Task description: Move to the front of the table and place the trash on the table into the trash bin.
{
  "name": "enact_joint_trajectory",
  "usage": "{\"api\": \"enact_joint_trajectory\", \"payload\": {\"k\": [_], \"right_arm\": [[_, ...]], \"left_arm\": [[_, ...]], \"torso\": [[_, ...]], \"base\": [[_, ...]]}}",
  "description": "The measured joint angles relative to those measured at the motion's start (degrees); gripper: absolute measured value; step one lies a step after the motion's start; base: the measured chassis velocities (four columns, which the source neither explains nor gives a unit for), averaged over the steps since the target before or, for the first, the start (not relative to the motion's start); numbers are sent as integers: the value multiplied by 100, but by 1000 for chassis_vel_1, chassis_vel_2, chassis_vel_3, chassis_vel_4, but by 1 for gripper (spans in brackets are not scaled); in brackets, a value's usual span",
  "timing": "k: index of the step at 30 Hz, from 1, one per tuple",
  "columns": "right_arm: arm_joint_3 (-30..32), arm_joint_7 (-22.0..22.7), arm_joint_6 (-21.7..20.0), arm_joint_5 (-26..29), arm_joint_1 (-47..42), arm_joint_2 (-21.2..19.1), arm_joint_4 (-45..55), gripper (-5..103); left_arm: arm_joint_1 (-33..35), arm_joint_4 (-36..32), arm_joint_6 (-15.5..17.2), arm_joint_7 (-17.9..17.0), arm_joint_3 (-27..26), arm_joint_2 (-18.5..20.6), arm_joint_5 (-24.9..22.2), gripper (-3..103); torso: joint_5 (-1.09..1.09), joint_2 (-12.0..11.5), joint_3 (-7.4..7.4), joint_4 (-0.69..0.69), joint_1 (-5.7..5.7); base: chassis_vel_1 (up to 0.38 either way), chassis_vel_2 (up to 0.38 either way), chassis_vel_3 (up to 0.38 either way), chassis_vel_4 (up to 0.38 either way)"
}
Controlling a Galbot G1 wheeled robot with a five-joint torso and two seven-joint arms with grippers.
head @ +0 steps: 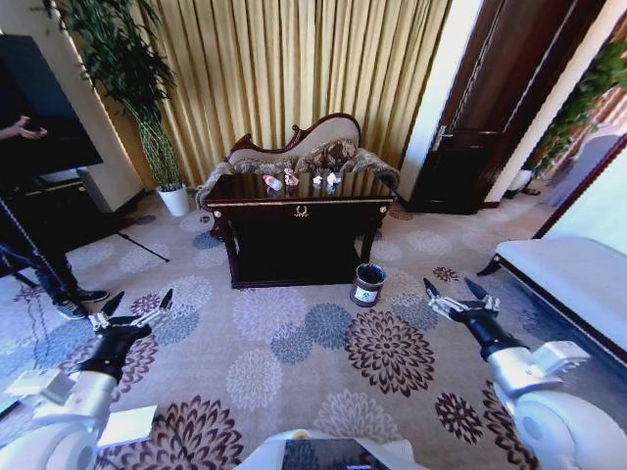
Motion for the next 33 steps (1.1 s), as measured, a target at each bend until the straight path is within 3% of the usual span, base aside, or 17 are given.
{"api": "enact_joint_trajectory", "payload": {"k": [14,33], "right_arm": [[-4,-28,36,-33,4,-9,-14,100],[-31,-44,52,-56,-3,-3,-21,100]], "left_arm": [[-1,-4,-83,43,13,-10,-9,100],[23,-3,-137,120,-18,-26,-39,100]], "torso": [[0,1,-1,0,-1],[0,0,0,1,1]], "base": [[-26,20,19,-24],[-209,208,210,-205]]}}
